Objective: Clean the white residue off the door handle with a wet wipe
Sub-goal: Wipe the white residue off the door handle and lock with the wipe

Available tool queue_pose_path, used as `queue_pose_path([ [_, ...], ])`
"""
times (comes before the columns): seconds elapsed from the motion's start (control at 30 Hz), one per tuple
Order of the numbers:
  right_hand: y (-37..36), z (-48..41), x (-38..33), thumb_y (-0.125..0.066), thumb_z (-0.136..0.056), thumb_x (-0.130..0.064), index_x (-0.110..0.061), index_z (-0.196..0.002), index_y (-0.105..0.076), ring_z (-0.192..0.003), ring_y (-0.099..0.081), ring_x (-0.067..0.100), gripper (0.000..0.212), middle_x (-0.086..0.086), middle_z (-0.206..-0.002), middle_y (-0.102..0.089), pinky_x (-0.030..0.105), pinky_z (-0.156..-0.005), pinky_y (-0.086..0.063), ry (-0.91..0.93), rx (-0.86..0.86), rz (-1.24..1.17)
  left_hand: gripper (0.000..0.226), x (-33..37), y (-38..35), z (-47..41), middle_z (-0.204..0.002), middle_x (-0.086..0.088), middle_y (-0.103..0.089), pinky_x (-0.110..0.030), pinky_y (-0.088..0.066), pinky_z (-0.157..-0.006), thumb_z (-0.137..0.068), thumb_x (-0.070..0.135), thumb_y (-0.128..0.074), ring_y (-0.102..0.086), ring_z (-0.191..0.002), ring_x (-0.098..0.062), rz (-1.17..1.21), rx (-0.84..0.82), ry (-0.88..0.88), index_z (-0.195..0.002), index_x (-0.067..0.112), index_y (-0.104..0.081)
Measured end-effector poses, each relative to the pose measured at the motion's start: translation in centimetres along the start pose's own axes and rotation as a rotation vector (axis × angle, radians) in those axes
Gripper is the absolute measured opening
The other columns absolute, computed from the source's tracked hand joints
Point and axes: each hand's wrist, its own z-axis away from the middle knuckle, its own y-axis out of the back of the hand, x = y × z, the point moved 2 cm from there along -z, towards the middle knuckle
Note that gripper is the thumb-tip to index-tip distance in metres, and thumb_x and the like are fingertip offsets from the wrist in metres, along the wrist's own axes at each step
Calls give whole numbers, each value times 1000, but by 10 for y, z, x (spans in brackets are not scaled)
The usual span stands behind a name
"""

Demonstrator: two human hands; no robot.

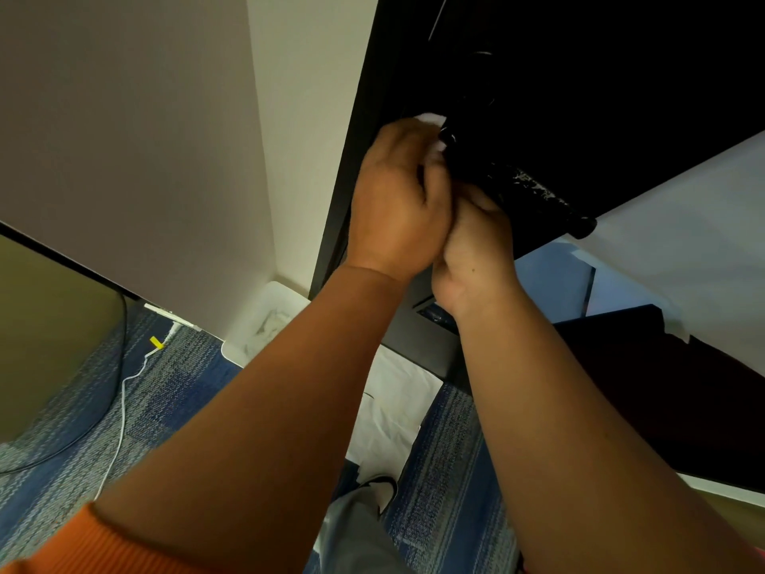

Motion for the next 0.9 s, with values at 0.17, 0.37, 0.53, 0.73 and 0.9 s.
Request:
queue_pose_path([
  [0.17,2,-4,1,-63,-96,-11,-10,-114,-73,-98,-75,23,21,9,-104,-77,34,-80,-61,12,-22,23,27,14,1,2,-115,3,-65,4,-38,-85,-102,12,-51,-58,-97,2,215,97,395,-119,10,-72],
  [0.37,3,-7,6,-63,-96,-15,-13,-118,-72,-104,-73,25,24,8,-113,-76,49,-93,-58,35,-50,51,23,18,-2,1,-94,3,-76,-29,-58,-91,-100,19,-55,-70,-94,-12,507,238,695,-87,26,-74],
  [0.53,3,-4,6,-64,-97,-20,-16,-119,-72,-105,-73,22,24,5,-113,-76,47,-96,-57,23,-51,51,30,1,-8,0,-80,-7,-75,-53,-59,-90,-94,27,-58,-73,-89,-30,687,189,969,-70,20,-73],
  [0.73,-1,-6,7,-68,-93,-15,-10,-117,-73,-106,-73,24,25,10,-112,-76,47,-97,-57,30,-82,17,35,0,-9,9,-95,-1,-73,-34,-58,-85,-101,37,-50,-69,-88,-12,395,108,619,-98,14,-75],
  [0.9,2,-6,5,-63,-97,-16,-11,-119,-72,-105,-73,22,24,9,-112,-76,48,-96,-57,16,-66,15,29,2,-5,8,-123,-4,-62,3,-39,-85,-102,17,-56,-56,-96,3,179,105,306,-124,8,-71],
])
